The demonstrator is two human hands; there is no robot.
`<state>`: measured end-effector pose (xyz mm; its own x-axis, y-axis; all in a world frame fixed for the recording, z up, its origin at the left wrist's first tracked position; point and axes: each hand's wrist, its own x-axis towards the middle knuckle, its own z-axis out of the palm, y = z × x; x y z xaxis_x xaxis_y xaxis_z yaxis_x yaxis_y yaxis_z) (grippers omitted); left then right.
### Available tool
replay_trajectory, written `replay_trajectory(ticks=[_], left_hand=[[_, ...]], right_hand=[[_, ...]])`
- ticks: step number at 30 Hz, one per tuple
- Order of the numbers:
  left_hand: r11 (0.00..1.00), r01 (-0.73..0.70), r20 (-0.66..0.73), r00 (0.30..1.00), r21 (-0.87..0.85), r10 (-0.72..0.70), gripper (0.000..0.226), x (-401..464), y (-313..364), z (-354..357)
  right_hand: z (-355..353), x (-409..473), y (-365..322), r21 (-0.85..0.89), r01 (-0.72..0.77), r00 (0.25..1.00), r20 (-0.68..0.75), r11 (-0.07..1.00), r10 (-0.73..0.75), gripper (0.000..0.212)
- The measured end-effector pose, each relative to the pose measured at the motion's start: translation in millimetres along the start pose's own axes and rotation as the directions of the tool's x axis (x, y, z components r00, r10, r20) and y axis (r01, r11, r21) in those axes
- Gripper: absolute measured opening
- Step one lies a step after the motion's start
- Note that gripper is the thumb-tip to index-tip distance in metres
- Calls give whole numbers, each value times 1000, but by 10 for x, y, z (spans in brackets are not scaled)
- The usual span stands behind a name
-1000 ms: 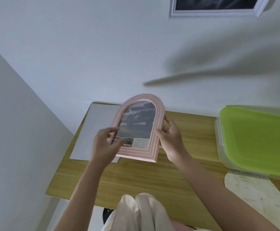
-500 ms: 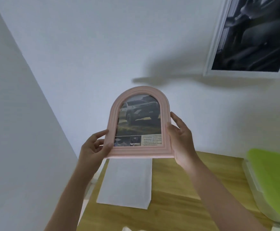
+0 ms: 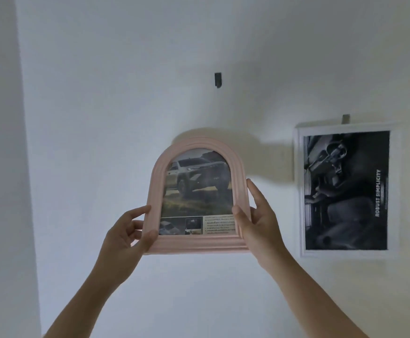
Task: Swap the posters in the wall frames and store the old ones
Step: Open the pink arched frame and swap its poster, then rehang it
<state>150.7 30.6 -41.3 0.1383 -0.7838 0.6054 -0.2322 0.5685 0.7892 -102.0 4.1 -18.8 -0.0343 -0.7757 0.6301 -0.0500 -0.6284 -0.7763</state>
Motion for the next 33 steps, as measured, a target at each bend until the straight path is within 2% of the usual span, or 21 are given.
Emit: replay_trajectory(ticks=[5,13,20,25,30,33], left_hand=[[982,-178,-43,983,60,181,45,647,226,27],[937,-317,-6,947,148,321,47,1244,376,227],[943,-301,-15,952,141,306,46,1351,197,420],[951,-293,-52,953,93,299,49,1308,21,528],[943,-327,-102,938,53,331,52,1278,-94,674],[941,-325,-128,933,98,336,59,1276,-225,722]], right_hand=[[47,555,-322,22,224,975,-11,974,-224,56],[-60,1085,-322,7,324,940,-118,946,-321,55],[-168,1147,-112,-3,338,934,-120,941,-336,54],[-166,1112,141,40,314,938,-169,949,-303,44],[-166,1105,284,-79,355,898,-248,932,-363,41],[-142,1005,446,-120,359,870,-317,926,-378,41]])
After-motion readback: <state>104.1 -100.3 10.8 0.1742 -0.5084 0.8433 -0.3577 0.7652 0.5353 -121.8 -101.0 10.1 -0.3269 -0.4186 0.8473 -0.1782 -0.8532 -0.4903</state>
